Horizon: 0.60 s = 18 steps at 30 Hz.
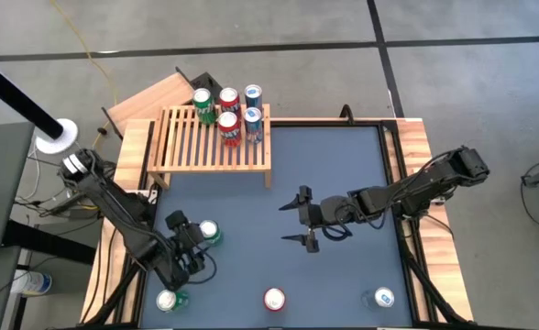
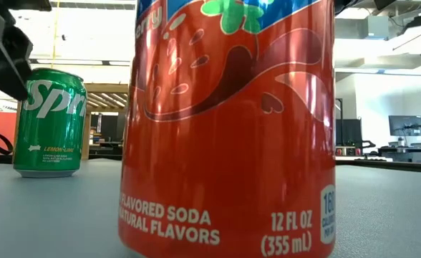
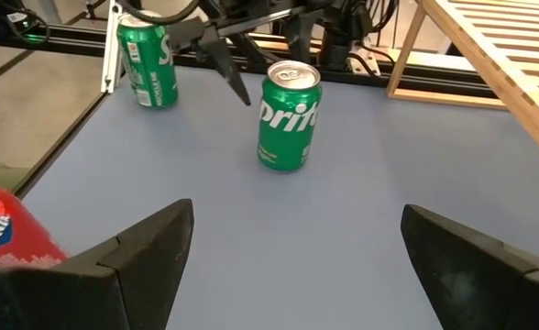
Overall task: Place canned beverage on shelf
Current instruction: Put the top green soda can on the shelf aligned with the other green soda can
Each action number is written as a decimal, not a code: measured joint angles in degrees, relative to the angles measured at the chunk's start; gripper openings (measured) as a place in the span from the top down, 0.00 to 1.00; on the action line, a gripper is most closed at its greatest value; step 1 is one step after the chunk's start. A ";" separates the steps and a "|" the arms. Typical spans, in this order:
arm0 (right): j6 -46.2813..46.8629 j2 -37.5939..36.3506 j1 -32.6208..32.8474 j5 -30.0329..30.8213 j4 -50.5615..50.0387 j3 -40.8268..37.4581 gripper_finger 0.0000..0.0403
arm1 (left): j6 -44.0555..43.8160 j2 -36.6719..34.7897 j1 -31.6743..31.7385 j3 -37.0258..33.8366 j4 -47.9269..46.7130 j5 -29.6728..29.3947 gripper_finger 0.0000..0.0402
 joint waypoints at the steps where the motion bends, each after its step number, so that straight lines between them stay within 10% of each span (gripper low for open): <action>1: 0.00 0.00 -0.07 0.00 0.00 0.00 0.06 | -2.40 0.92 -0.36 0.00 0.04 -1.47 0.15; 18: 0.02 0.00 -1.13 -0.17 0.01 0.00 0.06 | -8.32 3.38 -0.72 -13.50 22.81 -14.20 0.15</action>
